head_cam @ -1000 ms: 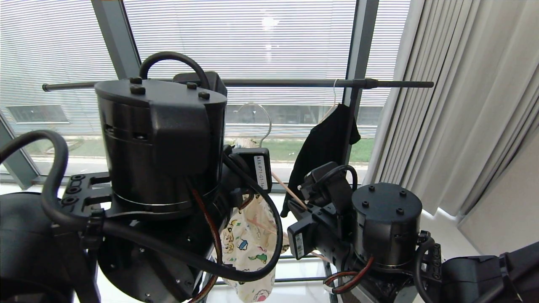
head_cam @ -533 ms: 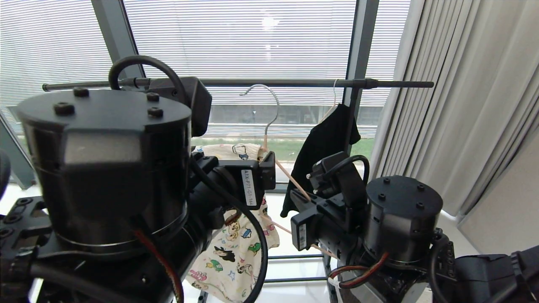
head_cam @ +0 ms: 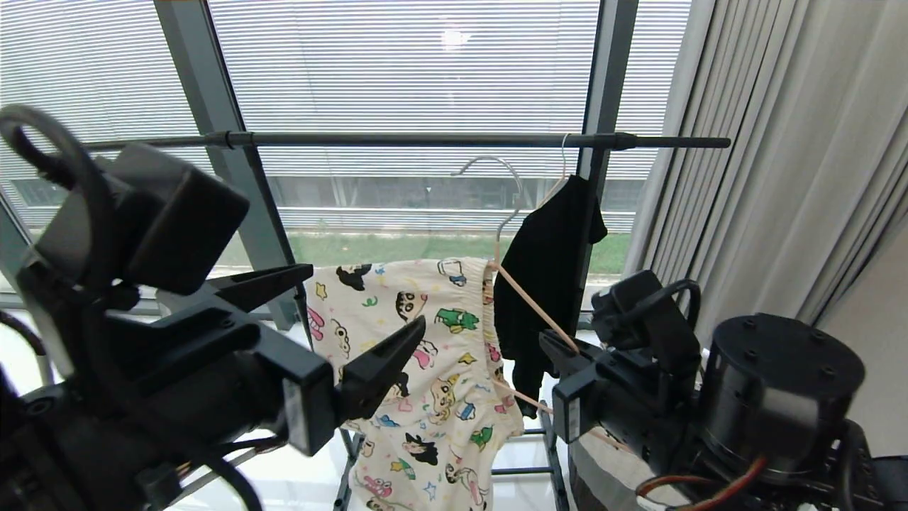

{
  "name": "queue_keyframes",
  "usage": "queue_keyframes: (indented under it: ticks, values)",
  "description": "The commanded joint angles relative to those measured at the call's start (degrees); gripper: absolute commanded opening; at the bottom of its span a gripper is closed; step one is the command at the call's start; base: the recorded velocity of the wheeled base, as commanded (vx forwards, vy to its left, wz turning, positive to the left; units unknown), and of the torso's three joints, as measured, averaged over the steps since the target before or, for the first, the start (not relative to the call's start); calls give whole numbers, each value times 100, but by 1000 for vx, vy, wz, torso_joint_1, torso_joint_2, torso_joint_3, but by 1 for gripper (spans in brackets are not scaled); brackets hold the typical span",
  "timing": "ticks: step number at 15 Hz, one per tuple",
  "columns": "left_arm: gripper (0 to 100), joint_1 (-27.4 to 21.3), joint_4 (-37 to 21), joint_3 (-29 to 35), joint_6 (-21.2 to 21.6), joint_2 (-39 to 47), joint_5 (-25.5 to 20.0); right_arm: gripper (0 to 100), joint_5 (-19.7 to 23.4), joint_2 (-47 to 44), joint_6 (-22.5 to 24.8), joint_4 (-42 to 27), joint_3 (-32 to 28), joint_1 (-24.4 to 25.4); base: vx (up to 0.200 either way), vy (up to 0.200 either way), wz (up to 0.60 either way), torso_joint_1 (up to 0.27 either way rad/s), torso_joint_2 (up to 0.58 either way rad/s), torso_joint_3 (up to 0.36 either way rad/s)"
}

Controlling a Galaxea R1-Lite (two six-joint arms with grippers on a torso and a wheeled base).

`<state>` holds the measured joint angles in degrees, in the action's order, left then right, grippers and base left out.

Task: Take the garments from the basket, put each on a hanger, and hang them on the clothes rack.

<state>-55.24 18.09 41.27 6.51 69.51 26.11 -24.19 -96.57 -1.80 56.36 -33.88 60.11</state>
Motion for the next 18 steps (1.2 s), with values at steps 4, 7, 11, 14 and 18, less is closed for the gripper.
queue_keyframes:
  ticks: [4,7,11,14,18]
  values:
    - [100,540,37,-1191,826,-1212,-1847,0,441,1079,488,227,1331,36,0,0,0,0,0,0]
    - [100,417,28,-1551,1001,-1036,-2541,0,810,1475,936,235,1867,62,0,0,0,0,0,0]
    - [100,-391,37,-1534,1010,-588,-2638,0,916,1677,1341,227,2034,440,0,0,0,0,0,0]
    - [100,-532,107,-1446,1010,-113,-2620,0,907,1677,1464,235,2043,783,0,0,0,0,0,0]
    - [100,-488,168,-1490,1001,-25,-2620,0,916,1747,1622,235,2052,985,0,0,0,0,0,0]
